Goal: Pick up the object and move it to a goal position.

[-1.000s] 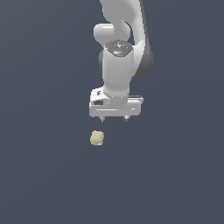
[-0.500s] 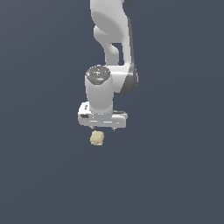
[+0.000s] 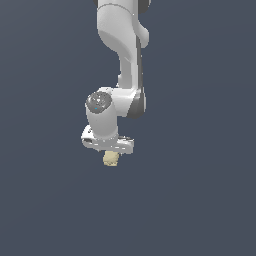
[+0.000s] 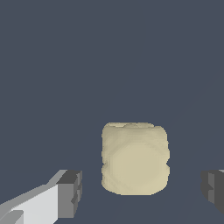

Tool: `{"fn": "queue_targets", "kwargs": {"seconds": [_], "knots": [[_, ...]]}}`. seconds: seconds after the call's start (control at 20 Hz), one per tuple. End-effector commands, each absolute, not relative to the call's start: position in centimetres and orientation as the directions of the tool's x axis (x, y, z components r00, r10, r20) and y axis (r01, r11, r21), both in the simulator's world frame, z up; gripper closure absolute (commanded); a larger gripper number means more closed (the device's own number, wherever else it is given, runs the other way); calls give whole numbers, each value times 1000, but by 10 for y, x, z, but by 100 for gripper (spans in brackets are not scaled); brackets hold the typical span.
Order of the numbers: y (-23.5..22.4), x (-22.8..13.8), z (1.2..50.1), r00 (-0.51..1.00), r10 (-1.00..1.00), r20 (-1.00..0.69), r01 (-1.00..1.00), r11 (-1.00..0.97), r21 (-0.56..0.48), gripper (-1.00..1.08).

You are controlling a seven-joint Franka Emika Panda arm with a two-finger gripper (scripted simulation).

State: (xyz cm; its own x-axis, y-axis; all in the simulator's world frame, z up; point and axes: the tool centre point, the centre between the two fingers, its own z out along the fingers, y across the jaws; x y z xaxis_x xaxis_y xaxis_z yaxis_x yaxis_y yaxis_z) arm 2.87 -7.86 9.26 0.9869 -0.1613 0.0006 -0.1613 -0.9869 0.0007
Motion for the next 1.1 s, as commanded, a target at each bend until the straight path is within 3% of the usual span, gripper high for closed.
{"fn": "queue_targets", "kwargs": {"seconds": [0.0,0.9,0.95,1.05], "knots": [[-80,29,90,986,-166,0,-166,-986,0,-92],[-80,29,40,986,-167,0,-167,-986,0,-92],[-80,29,40,986,-167,0,-167,-986,0,108],[-80,29,40,986,-167,0,-167,-986,0,108]]}}
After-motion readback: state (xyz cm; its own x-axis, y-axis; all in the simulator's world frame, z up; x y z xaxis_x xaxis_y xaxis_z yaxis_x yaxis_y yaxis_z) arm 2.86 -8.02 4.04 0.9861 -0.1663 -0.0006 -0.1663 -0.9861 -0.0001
